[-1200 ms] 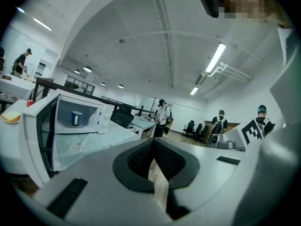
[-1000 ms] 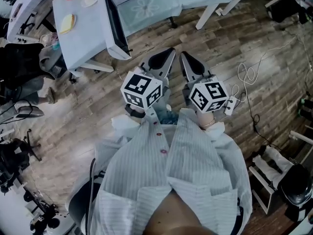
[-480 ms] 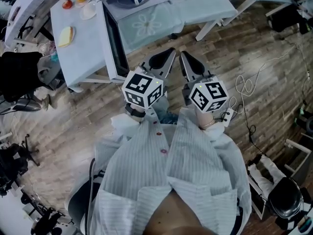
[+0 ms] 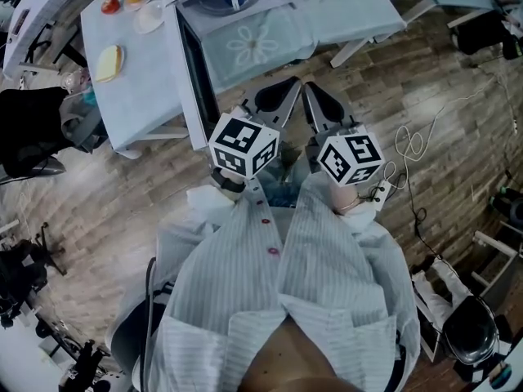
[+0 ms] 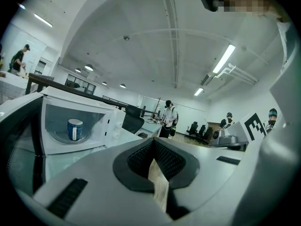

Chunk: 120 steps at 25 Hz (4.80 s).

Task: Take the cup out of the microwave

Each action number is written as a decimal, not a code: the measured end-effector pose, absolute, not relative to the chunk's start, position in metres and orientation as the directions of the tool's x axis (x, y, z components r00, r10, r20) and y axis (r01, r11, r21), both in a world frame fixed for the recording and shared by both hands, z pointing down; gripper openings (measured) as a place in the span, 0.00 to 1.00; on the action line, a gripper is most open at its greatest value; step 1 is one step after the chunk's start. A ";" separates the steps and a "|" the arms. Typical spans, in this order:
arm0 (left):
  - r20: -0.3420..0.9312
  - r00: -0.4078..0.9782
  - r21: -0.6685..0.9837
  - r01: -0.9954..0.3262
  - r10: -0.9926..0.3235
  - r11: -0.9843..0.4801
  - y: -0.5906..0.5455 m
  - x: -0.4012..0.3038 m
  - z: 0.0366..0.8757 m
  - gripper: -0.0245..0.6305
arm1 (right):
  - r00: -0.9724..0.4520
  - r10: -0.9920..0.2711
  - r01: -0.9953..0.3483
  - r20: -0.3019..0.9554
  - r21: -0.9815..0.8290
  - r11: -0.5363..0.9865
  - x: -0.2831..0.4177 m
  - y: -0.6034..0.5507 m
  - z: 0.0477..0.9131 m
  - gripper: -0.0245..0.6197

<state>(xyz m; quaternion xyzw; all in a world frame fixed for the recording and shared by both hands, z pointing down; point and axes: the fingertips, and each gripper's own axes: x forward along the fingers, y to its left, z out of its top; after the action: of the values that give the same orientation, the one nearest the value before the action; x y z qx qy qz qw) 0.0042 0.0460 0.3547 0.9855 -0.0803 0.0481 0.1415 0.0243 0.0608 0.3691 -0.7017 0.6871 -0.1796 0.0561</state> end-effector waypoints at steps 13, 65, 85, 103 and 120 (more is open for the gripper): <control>0.129 0.962 0.278 -0.268 -0.241 -0.923 0.019 0.006 0.364 0.05 | -0.081 -0.982 -0.943 0.173 -0.332 0.019 0.032 0.030 0.375 0.09; 0.161 0.586 0.274 -0.800 -0.794 -0.534 -0.190 0.097 0.353 0.05 | -0.671 -0.717 -0.732 0.191 -0.325 0.599 0.131 -0.184 0.358 0.09; 0.169 0.621 0.294 -0.773 -0.765 -0.563 -0.210 0.075 0.370 0.05 | -0.638 -0.737 -0.763 0.225 -0.314 0.565 0.105 -0.198 0.374 0.09; 0.213 0.653 0.304 -0.751 -0.727 -0.586 -0.222 0.069 0.428 0.05 | -0.566 -0.766 -0.817 0.304 -0.331 0.472 0.107 -0.208 0.435 0.09; 0.234 0.621 0.275 -0.781 -0.748 -0.561 -0.240 0.067 0.459 0.05 | -0.567 -0.767 -0.817 0.302 -0.327 0.475 0.102 -0.214 0.447 0.09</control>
<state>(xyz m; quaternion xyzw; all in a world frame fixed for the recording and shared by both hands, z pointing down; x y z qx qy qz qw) 0.0673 -0.2405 0.4589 0.8824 -0.4332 0.0454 0.1781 0.1021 -0.2144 0.4470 -0.4620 0.8569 -0.2214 -0.0569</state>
